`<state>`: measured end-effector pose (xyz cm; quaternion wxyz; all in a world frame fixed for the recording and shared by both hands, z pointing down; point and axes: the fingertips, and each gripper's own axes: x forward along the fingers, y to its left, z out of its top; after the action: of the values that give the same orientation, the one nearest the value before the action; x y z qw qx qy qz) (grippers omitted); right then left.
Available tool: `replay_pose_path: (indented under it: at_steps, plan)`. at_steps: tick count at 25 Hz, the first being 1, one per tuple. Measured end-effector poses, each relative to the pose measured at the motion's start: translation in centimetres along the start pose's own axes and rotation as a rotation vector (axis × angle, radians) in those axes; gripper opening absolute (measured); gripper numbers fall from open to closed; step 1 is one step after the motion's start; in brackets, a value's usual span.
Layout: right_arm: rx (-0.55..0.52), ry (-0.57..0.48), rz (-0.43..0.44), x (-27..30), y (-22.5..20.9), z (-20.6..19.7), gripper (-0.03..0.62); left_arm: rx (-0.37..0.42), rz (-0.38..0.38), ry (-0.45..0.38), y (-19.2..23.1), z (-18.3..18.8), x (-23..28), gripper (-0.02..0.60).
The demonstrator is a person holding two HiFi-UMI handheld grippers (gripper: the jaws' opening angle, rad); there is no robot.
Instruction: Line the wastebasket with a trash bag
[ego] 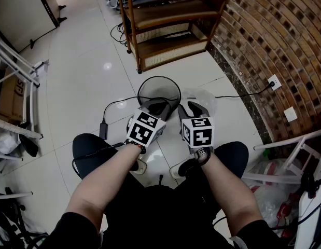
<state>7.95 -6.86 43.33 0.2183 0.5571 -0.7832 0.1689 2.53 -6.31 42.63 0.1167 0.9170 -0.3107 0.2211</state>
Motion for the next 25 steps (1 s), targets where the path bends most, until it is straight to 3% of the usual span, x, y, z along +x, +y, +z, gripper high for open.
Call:
replay_pose_path:
  at_steps: [13, 25]
  plan:
    - [-0.017, 0.164, -0.198, 3.8, -8.4, -5.0, 0.261, 0.052, 0.0, 0.036, 0.4, 0.2, 5.7, 0.002]
    - [-0.044, 0.324, -0.26, 8.6, -13.4, -10.0, 0.279, 0.025, -0.013, 0.102, 0.9, -1.8, 11.3, 0.002]
